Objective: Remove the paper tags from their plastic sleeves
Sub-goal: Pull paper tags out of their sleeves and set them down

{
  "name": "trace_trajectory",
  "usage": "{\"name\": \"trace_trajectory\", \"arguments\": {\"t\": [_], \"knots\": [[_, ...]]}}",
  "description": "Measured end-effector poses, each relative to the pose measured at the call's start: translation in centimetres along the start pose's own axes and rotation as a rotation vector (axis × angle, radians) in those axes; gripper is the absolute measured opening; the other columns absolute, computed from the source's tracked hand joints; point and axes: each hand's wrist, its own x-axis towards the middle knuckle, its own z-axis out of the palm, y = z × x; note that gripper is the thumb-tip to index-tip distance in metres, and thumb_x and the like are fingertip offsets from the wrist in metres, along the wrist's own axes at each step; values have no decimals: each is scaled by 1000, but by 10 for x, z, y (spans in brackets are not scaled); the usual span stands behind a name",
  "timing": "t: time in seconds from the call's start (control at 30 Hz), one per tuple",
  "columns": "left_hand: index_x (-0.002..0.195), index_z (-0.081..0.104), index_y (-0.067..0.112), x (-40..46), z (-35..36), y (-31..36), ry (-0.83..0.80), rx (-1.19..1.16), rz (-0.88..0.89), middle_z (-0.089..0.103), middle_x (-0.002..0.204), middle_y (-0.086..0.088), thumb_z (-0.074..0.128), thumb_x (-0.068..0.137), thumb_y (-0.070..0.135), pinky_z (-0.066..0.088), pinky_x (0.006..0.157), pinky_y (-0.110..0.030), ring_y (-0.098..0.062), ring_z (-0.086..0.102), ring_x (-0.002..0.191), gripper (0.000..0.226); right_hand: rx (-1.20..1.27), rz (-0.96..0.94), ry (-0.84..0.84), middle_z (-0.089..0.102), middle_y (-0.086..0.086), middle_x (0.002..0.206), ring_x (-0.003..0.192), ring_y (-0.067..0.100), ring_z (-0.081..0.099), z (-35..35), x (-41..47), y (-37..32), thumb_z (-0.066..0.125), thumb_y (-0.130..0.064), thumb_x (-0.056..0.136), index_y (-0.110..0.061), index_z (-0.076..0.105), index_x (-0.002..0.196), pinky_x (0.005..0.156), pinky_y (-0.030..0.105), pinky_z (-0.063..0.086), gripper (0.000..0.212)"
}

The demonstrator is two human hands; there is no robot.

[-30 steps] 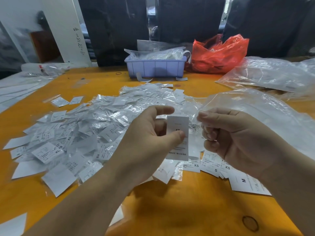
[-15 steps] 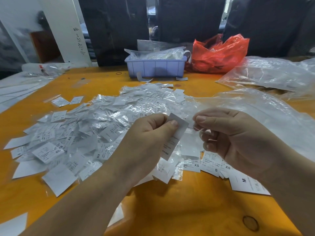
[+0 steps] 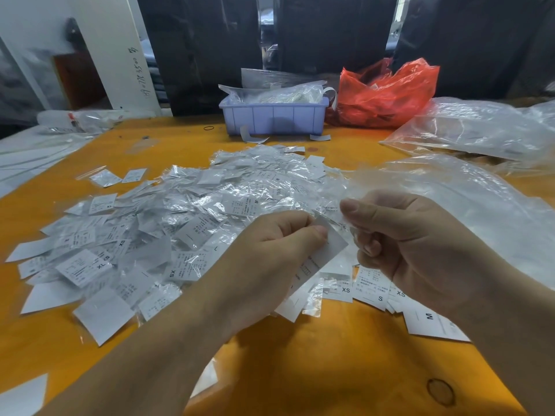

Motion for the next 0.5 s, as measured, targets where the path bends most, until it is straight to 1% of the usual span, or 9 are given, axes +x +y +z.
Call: {"name": "trace_trajectory", "arguments": {"t": [0.1, 0.2, 0.27, 0.3, 0.33, 0.4, 0.47, 0.5], "knots": [[79, 63, 9, 0, 1, 1, -12, -6, 17, 47, 64, 3, 50, 82, 42, 33, 50, -15, -11, 44, 57, 35, -3, -2, 1, 43, 3, 52, 47, 13, 35, 0, 0, 1, 78, -31, 58, -9, 49, 57, 42, 21, 35, 37], [81, 64, 9, 1, 0, -1, 18, -28, 19, 47, 66, 0, 51, 84, 42, 33, 51, -17, -13, 43, 59, 35, -8, -8, -12, 39, 3, 51, 48, 14, 31, -1, 0, 0, 78, -31, 58, -11, 46, 53, 43, 23, 31, 38], [87, 65, 5, 2, -2, -2, 55, -48, 10, 48, 67, -5, 55, 92, 38, 33, 49, -20, -14, 43, 59, 34, -15, 0, -48, 38, 2, 49, 46, 13, 31, -1, 0, 0, 78, -32, 58, -12, 47, 51, 43, 22, 30, 38], [89, 65, 5, 3, -3, -3, 74, -62, 4, 48, 67, -6, 56, 96, 32, 34, 47, -19, -14, 43, 58, 30, -20, 6, -70, 38, 2, 49, 45, 13, 31, -1, 0, 0, 78, -32, 59, -13, 46, 51, 43, 23, 30, 38], [88, 66, 7, 3, -4, -3, 89, -76, 1, 49, 66, -7, 55, 98, 26, 35, 46, -18, -15, 43, 58, 24, -28, 12, -90, 38, 3, 49, 45, 13, 31, -1, 0, 0, 78, -31, 59, -13, 46, 50, 43, 23, 29, 38], [89, 69, 20, 4, -5, -4, 111, -84, 13, 56, 69, -11, 55, 98, 21, 39, 49, -20, -15, 48, 60, 17, -44, 21, -124, 38, 4, 49, 44, 14, 30, -1, 0, 0, 79, -30, 59, -13, 45, 51, 43, 24, 28, 39], [96, 67, 36, 5, -5, -5, 138, -63, 31, 63, 81, -15, 56, 98, 24, 45, 56, -26, -16, 53, 64, 17, -65, 30, -148, 37, 6, 49, 45, 15, 28, -1, 0, 1, 80, -30, 60, -11, 44, 51, 43, 24, 28, 41], [99, 64, 43, 4, -6, -5, 142, -53, 39, 63, 85, -17, 56, 98, 26, 46, 57, -27, -20, 54, 65, 19, -72, 37, -162, 37, 6, 50, 46, 16, 27, -2, 0, 1, 83, -29, 61, -11, 44, 52, 43, 25, 28, 44]]}}
